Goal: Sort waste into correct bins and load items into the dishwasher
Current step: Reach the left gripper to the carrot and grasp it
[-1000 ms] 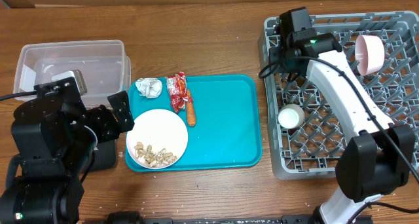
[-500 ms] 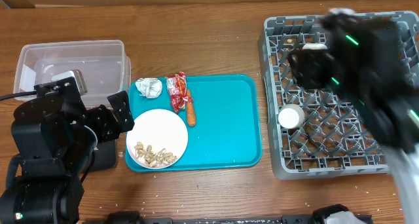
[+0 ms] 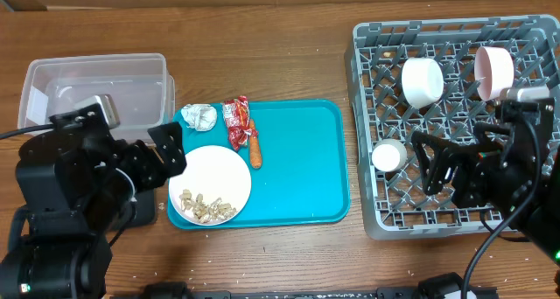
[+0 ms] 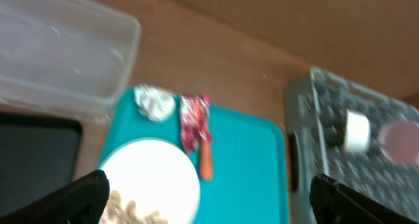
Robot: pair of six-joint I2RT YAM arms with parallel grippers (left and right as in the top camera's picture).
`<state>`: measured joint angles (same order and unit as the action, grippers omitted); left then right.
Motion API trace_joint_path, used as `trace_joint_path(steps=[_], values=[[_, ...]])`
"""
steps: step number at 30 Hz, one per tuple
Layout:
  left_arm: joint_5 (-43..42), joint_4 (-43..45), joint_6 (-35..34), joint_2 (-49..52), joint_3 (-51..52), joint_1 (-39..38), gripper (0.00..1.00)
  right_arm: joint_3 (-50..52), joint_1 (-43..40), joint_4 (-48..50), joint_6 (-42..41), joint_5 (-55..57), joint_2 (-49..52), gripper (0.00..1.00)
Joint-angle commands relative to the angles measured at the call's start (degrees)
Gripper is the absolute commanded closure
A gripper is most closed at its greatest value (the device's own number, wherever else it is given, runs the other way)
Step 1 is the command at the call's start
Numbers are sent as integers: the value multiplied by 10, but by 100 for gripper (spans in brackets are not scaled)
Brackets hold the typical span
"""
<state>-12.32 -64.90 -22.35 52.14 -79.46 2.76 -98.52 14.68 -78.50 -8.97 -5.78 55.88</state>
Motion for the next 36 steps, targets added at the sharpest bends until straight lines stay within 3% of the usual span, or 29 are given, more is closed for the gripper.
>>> trace_joint_path(steps=[1, 4, 9, 14, 15, 17, 22, 28, 36], values=[[-56, -38, 7, 19, -8, -2, 4, 0, 1, -5, 0, -5, 0, 0], [-17, -60, 7, 56, 9, -26, 8, 0, 1, -12, 0, -5, 2, 0], [24, -25, 7, 150, 35, -104, 25, 0, 1, -18, 0, -5, 2, 0], [111, 21, -43, 282, 37, -199, 26, 0, 1, -18, 0, -5, 2, 0], [113, 30, -56, 310, 37, -212, 30, 0, 1, -18, 0, -5, 2, 0], [112, 49, -81, 364, 37, -236, 48, 0, 1, -18, 0, -5, 2, 0], [114, 125, -129, 491, 37, -277, 51, 0, 1, -18, 0, -5, 2, 0], [153, 162, -197, 572, 37, -283, 54, 0, 1, -18, 0, -5, 2, 0], [197, 170, -187, 603, 37, -283, 48, 0, 1, -18, 0, -5, 2, 0]])
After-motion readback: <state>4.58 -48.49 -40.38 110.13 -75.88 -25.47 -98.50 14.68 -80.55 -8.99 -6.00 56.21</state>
